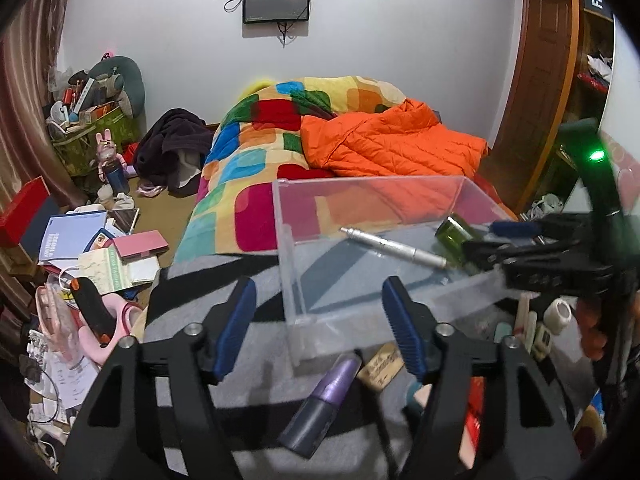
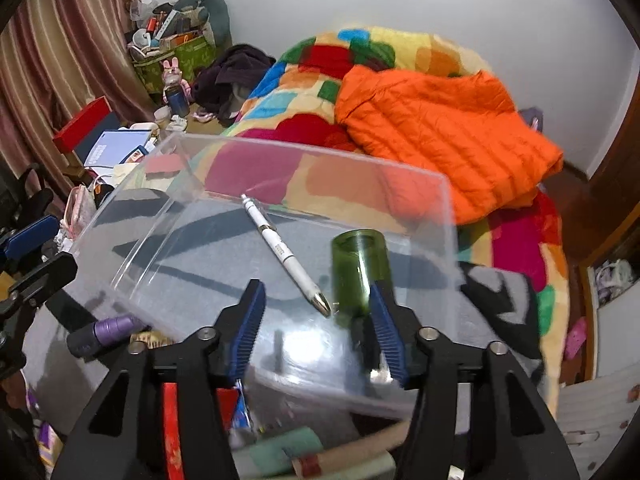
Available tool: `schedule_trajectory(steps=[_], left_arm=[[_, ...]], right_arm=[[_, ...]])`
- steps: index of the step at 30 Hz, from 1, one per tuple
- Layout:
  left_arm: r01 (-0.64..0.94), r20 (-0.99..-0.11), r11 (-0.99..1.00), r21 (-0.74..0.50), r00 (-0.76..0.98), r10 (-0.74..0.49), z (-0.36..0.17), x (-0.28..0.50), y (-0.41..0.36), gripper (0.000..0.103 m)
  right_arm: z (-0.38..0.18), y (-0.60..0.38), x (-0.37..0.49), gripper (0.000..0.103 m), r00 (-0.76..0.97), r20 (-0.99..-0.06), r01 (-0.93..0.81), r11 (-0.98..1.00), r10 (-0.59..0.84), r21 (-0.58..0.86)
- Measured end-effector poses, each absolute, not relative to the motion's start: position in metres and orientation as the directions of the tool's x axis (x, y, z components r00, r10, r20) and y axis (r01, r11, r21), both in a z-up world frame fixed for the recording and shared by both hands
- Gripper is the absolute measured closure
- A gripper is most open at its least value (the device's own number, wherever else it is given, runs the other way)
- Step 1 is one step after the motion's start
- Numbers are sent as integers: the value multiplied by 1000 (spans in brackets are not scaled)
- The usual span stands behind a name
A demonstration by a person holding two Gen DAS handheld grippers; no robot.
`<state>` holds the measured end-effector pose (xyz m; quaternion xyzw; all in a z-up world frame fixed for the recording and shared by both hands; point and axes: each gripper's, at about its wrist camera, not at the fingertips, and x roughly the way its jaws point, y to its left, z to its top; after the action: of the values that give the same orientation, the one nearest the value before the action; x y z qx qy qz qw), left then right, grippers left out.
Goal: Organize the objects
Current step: 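Carry the bottle and pen into the clear box and open both tools, then grasp the purple-capped dark bottle with the left tool while the right tool grasps the white tape roll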
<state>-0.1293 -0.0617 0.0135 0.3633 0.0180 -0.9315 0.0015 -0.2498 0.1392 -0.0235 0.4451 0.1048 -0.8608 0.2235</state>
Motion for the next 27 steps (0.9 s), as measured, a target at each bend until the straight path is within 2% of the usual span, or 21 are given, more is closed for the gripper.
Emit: schedule_trajectory(steps=[8,13,21,23,24,26,27], left_arm=[[20,-730,-999,-33,-683,10,-10,-118,-72,33],[-5,-778,-1000,-28,-628,25,-36,-116,-68,33],[-44,-820,-999,-26,-571,47,-58,-121,-61,33],[-47,-830,-998,-38,-555,57,-62,-123,-62,42],[-53,-838,-997,-50,-541,71,-64,-123,-63,53],[-54,-835,-998,-40,-546,63,-64,-121,-64,58],[-59,-833,-997,-41,-549,66,-63,-119,-63,64]], right_arm=[[3,181,-214,34,-587,-757,453,-892,-288,-12],[-2,223,-200,34,-598,-758,383,-924,-262,18],[-44,265,-190,33,-520,-823,297,-952,-231,79],[-52,266,-186,34,-508,-828,291,-952,-237,94],[-57,268,-183,34,-500,-831,288,-952,-243,105],[-62,268,-181,34,-499,-833,278,-954,-240,109],[-65,269,-178,34,-502,-833,271,-957,-234,106]])
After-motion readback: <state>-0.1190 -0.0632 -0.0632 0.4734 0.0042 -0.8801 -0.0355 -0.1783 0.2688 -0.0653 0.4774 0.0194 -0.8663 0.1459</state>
